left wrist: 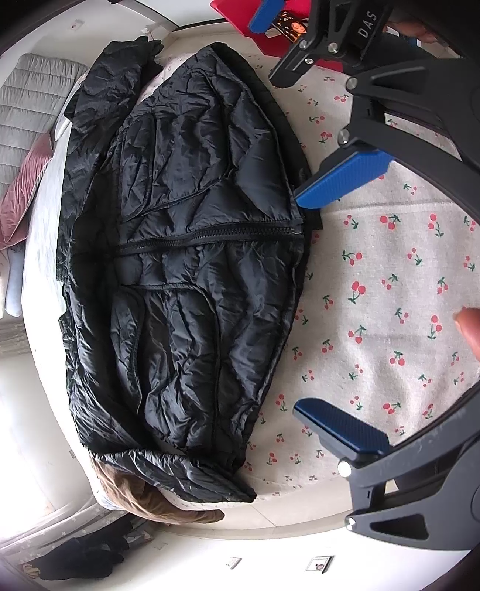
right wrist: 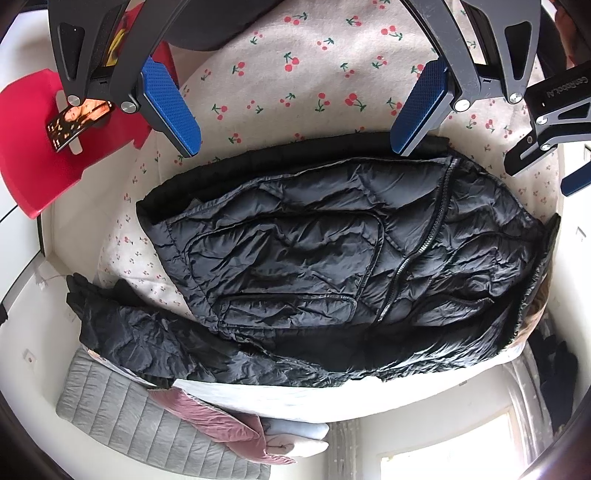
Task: Fold large clothes
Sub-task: 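Reach the left tool to the jacket hem and close its fingers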
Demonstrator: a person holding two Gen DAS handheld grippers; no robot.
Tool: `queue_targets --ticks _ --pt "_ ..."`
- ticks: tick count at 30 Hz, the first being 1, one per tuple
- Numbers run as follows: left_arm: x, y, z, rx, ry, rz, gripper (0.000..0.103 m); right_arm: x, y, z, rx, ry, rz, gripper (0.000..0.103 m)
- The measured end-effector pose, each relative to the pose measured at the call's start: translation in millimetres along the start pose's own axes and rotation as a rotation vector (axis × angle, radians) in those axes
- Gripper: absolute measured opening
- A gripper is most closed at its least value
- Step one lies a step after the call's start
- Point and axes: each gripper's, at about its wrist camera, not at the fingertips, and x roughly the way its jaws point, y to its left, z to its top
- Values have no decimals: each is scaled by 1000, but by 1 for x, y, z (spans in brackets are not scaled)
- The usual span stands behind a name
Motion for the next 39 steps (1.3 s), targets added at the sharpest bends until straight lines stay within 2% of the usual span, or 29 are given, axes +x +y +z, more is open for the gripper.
queue_targets --ticks 1,4,6,8,12,17,18,21,23,25,27,29,35,38,39 --pt "1 0 0 9 -13 -1 102 0 0 1 -8 -5 1 103" --pt "-4 0 -3 60 -122 -17 102 -2 -2 4 -32 -23 1 103" --pt "-5 2 -3 98 -162 7 102 -1 -3 6 -71 -29 -20 103" --pt "-1 8 0 117 -145 0 102 -1 -6 8 -99 -29 -8 103" --pt "10 38 11 111 -81 -55 102 3 -25 14 -71 1 72 103" --pt "23 94 17 35 -30 -38 102 14 -58 15 13 68 201 103" --pt "28 112 20 -9 -19 -51 102 17 -65 15 26 83 225 103" --pt "45 156 21 -138 41 -129 102 22 -81 13 44 101 215 103" --pt "55 176 19 -198 58 -154 102 28 -96 13 81 115 204 103" --pt "66 187 18 -225 75 -175 102 34 -110 13 131 131 220 103" --pt "82 197 16 -262 97 -226 102 42 -123 14 168 146 233 103" --pt "96 203 17 -290 85 -276 102 50 -134 15 183 155 245 103" --pt "122 220 27 -326 -17 -328 99 82 -169 17 285 163 247 103" --pt "127 221 38 -299 -53 -349 92 96 -186 18 374 160 282 103" --pt "129 222 40 -294 -56 -352 86 99 -189 18 396 159 302 103"
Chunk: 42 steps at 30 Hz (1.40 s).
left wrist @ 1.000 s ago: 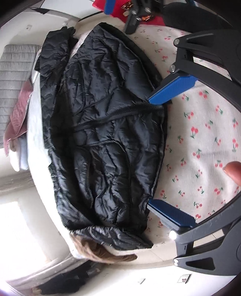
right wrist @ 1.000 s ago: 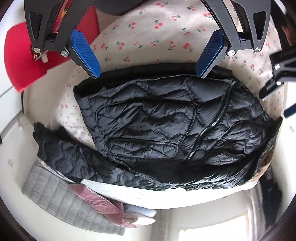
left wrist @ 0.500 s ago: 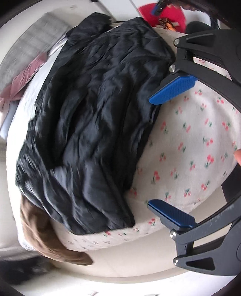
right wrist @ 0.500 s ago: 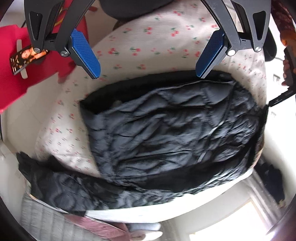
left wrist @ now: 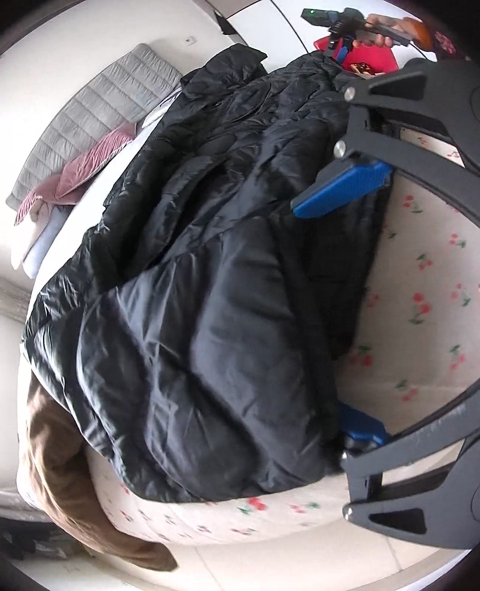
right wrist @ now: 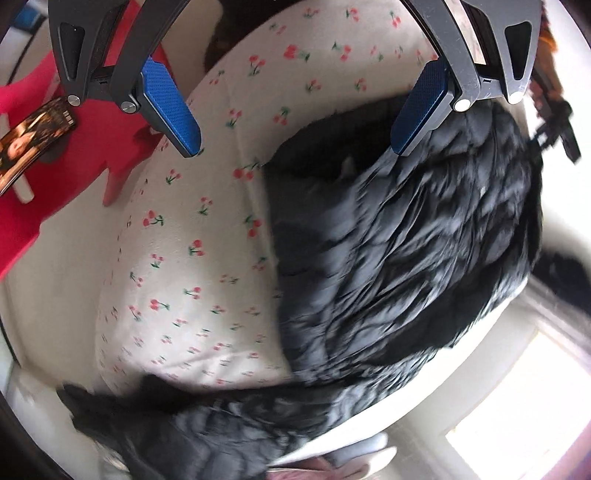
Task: Fold large clothes
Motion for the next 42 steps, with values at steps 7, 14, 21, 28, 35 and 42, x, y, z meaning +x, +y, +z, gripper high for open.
queue_targets --ticks 7,14,21,28,35,42 --pt "14 3 14 -46 33 -97 32 25 -20 14 188 15 187 103" --pt "4 -19 6 3 86 -82 15 38 -11 15 243 36 306 103" --pt "-11 -36 -4 111 111 -29 15 37 3 5 173 83 345 103" --pt "-2 -36 -5 146 129 5 32 27 -15 20 232 16 358 103" --pt "2 -32 -9 112 131 3 18 47 -41 26 372 -8 427 83" --pt "-17 -49 -6 195 106 33 14 48 -46 21 440 3 489 10"
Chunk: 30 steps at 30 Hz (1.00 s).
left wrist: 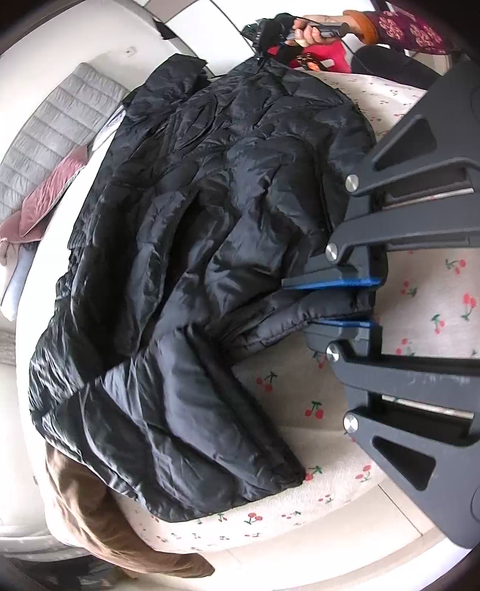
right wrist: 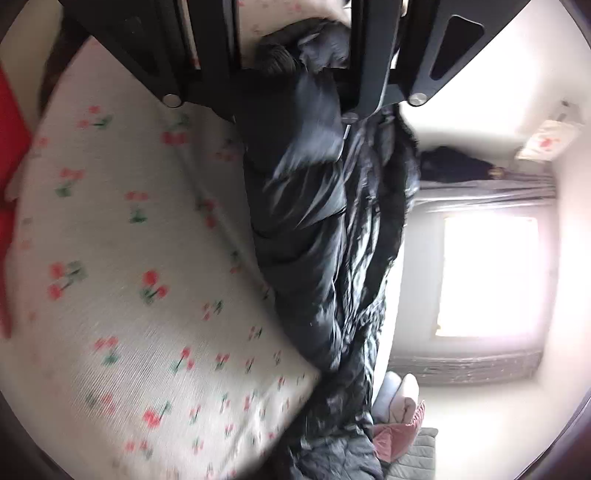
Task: Fold large clothes
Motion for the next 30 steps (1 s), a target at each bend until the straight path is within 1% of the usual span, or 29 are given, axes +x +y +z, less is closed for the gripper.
queue_targets --ticks 3,4,5,9,10,13,15,17,18,20,21,22,23,24,25,26,27,28,30 --pt "-2 -5 0 24 42 -4 13 -15 16 -11 -75 -45 -63 8" --pt "-4 -5 -1 32 55 -11 13 -20 22 -16 -110 -57 -96 8" --pt "-7 -4 -2 39 70 -22 13 -24 28 -21 -144 -67 -142 8" --pt "-24 -5 -16 66 136 -110 13 -35 52 -34 -289 -101 -323 8" --pt "-27 -7 -20 78 147 -116 13 -33 58 -35 -316 -101 -356 8" --pt "-32 -18 -35 131 196 -116 13 -26 73 -39 -398 -103 -465 8" --pt "-27 -29 -49 185 260 -103 13 -17 82 -36 -434 -108 -537 8" --pt "-23 -35 -54 233 300 -84 13 -6 86 -33 -466 -102 -618 8" --pt "-21 -37 -57 257 318 -69 15 -1 85 -30 -478 -97 -638 8" --pt "-19 -37 -54 287 354 -41 22 7 85 -28 -504 -77 -678 8" --pt "-22 -35 -49 283 350 -23 29 6 84 -30 -512 -68 -690 10" --pt "-25 -32 -45 278 340 -14 41 5 85 -31 -528 -57 -711 14" --pt "-32 -27 -37 266 314 7 50 0 85 -37 -540 -55 -726 17" --pt "-41 -23 -30 257 270 31 65 -4 88 -38 -551 -58 -751 28" --pt "-48 -19 -27 252 227 51 75 -8 92 -37 -559 -72 -785 41" --pt "-56 -16 -21 248 184 69 77 -16 96 -39 -568 -97 -809 47" --pt "-66 -13 -15 240 128 90 79 -23 98 -42 -578 -124 -822 55" --pt "-70 -9 -10 233 99 104 82 -29 105 -41 -590 -157 -832 60" --pt "-70 -2 4 225 32 157 85 -37 117 -42 -607 -205 -836 63"
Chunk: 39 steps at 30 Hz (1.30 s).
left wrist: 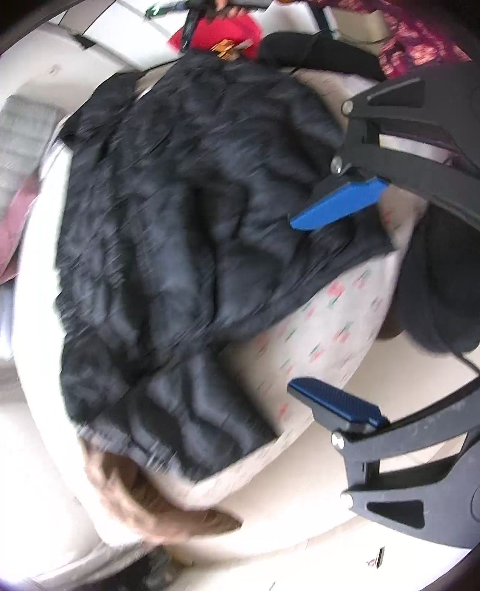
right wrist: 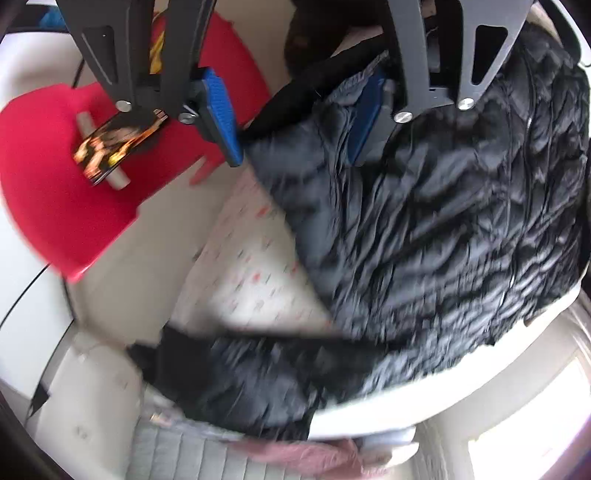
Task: Fold large clothes
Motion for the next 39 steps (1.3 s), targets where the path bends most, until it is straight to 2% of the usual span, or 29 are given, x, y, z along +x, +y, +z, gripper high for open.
queue_targets --ticks 4,6,8,9,10,11,12,15,17,19,22,24,29,32,33,34,35,36,37,39 --pt "35 11 21 38 -29 45 86 -18 16 13 -7 -59 53 67" --pt "59 15 27 66 -14 69 86 -18 35 19 -33 -70 93 68" --pt "84 23 34 75 13 136 81 -23 49 14 -73 -67 127 68" --pt "97 29 38 71 33 171 57 -24 60 14 -97 -66 142 68" --pt "108 36 42 59 59 190 18 -24 72 15 -121 -67 156 68" --pt "114 42 45 43 87 198 9 -24 83 16 -148 -68 170 68" --pt "115 54 51 10 94 211 9 -24 91 17 -169 -67 179 68" --pt "89 82 73 -36 12 264 8 -22 114 20 -236 -70 176 68" --pt "67 103 86 -66 -47 313 8 -19 124 23 -265 -75 163 68" --pt "41 133 101 -106 -103 394 8 -13 129 26 -272 -68 157 68" --pt "19 179 119 -144 -145 570 8 -4 129 30 -254 -46 165 69" --pt "15 213 130 -179 -142 688 8 4 130 31 -238 -28 178 69" --pt "29 286 142 -275 -91 876 8 18 130 33 -205 12 201 69" --pt "46 320 145 -304 -49 1079 11 21 127 35 -197 24 204 69" --pt "53 333 146 -320 -9 1200 25 21 125 36 -192 23 196 69" --pt "55 339 147 -347 13 1261 47 20 122 38 -188 22 184 69" --pt "56 340 148 -376 16 1280 58 20 118 40 -181 20 171 69" --pt "55 338 149 -412 -12 1251 72 19 113 42 -173 18 161 69" --pt "51 333 149 -438 -65 1184 77 18 107 45 -164 16 153 69" --pt "56 311 151 -428 -106 1063 82 17 93 51 -132 14 139 69"
